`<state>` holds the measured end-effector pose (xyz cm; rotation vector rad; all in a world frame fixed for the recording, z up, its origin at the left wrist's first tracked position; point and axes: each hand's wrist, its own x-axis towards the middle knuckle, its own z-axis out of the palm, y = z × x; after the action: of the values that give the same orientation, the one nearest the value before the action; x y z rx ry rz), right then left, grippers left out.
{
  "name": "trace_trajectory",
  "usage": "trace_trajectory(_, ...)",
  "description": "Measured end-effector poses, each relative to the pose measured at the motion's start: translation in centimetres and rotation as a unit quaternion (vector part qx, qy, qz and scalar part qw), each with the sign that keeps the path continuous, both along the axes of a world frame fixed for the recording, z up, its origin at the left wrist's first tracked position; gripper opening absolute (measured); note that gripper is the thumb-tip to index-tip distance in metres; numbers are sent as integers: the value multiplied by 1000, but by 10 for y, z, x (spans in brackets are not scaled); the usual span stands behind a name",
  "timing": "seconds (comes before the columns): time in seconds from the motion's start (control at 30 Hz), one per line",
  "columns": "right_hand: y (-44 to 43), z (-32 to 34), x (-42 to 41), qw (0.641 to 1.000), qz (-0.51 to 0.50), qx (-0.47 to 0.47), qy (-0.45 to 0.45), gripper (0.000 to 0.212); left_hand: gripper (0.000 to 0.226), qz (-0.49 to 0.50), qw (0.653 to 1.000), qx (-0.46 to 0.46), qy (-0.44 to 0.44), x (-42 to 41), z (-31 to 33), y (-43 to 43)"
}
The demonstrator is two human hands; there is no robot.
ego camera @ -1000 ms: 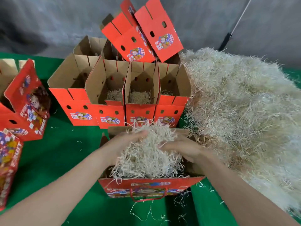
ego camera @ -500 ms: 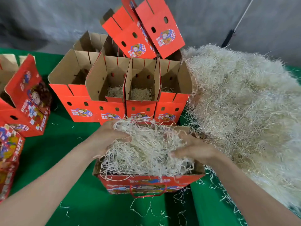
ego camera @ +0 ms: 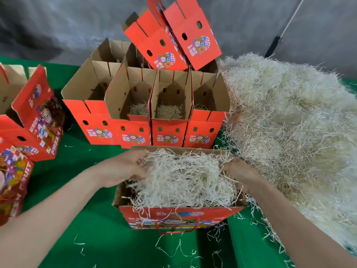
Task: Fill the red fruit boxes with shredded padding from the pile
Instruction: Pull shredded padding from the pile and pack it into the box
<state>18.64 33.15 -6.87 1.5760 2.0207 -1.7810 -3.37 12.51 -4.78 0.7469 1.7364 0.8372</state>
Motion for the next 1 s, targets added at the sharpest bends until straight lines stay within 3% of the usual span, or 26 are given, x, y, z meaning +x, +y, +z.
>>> trace_trajectory(0.07, -3, 3, -3, 999, -20, -15, 30, 69, 55, -125, 985, -94, 73, 8, -7, 1)
trace_trajectory(0.1, -5, 4, -4, 998, -23, -27, 43, 81, 46, -142, 976, -126, 111, 14, -9, 3)
trace_trajectory(0.17, -11, 8, -4, 996, -12, -54, 71, 107, 27, -78, 982, -118, 128, 24, -13, 10)
trace_trajectory(0.23, -16, 14, -1, 993, 1, -79, 84, 120, 10, 63, 992, -44, 104, 29, -18, 17)
trace_trajectory(0.3, -19, 19, 6, 990, 32, -96, 97, 122, 19, 134, 978, 19, 157, 27, -24, 22)
trace_trajectory(0.37, -22, 23, 9, 986, 57, -117, 105, 128, 21, 106, 955, 29, 275, 27, -30, 24)
trace_trajectory(0.43, -22, 26, 10, 982, 68, -130, 119, 123, 21, 72, 945, 36, 316, 28, -36, 28)
trace_trajectory(0.5, -27, 31, 7, 975, 87, -133, 154, 91, 35, 63, 953, 51, 291, 30, -37, 33)
trace_trajectory(0.6, -48, 29, -13, 974, 163, -93, 125, 82, 34, 67, 959, 71, 267, 43, -38, 44)
trace_trajectory(0.7, -60, 9, -30, 974, 209, 44, 78, 28, 17, 73, 985, 97, 119, 54, -30, 50)
trace_trajectory(0.73, -55, 4, -28, 975, 199, 80, 60, 19, 24, 85, 990, 77, 78, 49, -23, 48)
trace_trajectory(0.8, -42, 7, -16, 985, 142, 91, 37, 21, 60, 120, 992, 16, 40, 25, -14, 36)
trace_trajectory(0.83, -34, 7, -10, 990, 107, 79, 38, 33, 81, 127, 992, -5, 27, 12, -9, 29)
trace_trajectory(0.93, -30, 12, -7, 994, 100, 38, 28, 84, 91, 61, 998, -10, -32, -3, 3, 13)
trace_trajectory(1.0, -35, 14, -13, 990, 130, 10, 54, 96, 106, 0, 998, -27, -65, 12, 3, 13)
